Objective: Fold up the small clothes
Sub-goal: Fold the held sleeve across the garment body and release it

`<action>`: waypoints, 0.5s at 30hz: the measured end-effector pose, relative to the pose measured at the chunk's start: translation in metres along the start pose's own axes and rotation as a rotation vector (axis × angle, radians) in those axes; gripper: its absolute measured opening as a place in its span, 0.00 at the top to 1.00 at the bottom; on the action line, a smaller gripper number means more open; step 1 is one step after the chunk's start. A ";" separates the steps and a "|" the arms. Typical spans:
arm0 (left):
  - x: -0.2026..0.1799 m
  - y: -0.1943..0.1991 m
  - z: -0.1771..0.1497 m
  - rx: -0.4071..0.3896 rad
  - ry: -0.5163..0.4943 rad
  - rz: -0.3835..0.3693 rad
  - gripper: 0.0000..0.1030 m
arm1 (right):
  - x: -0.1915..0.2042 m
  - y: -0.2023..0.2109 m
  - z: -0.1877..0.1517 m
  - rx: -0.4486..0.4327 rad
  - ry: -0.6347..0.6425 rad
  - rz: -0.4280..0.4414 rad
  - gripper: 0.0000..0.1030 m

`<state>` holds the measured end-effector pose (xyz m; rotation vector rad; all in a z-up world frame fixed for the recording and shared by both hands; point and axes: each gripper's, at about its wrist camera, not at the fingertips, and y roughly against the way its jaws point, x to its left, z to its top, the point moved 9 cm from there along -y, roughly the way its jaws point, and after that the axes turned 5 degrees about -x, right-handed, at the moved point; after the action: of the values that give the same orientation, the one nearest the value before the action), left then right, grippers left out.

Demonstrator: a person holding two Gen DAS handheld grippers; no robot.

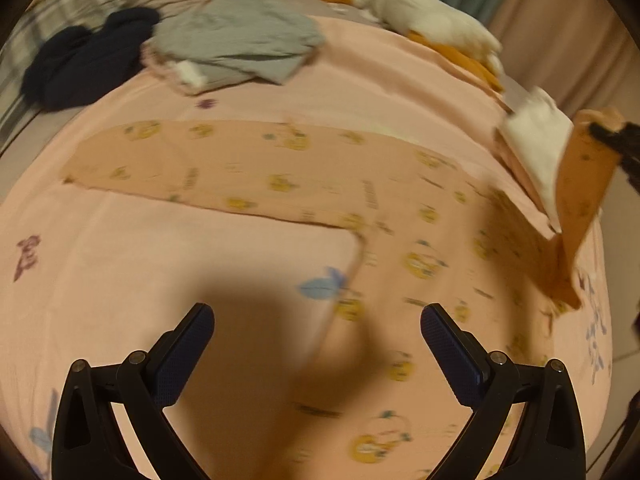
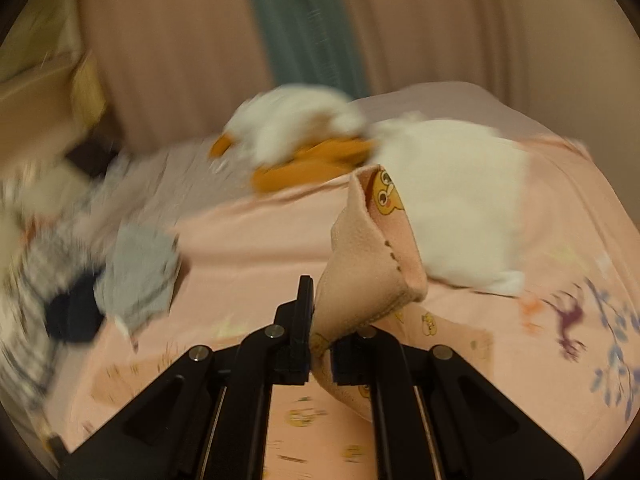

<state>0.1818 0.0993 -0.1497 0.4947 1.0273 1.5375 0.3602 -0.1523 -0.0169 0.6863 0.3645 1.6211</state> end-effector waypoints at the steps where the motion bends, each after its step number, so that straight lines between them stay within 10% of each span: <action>1: 0.007 -0.001 0.001 -0.001 0.011 0.007 0.01 | 0.020 -0.016 -0.012 0.027 0.055 0.001 0.92; 6: 0.031 -0.005 0.007 0.000 0.048 0.036 0.01 | 0.098 -0.086 -0.112 0.215 0.353 -0.020 0.91; 9: 0.030 -0.010 0.012 0.002 0.042 0.035 0.01 | 0.121 -0.110 -0.165 0.381 0.442 0.021 0.64; 15: 0.001 -0.024 0.030 0.011 0.037 -0.081 0.01 | 0.111 -0.072 -0.178 0.361 0.427 0.238 0.47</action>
<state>0.2188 0.1095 -0.1534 0.4288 1.0725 1.4746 0.3016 -0.0055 -0.1723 0.6649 0.9319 1.9531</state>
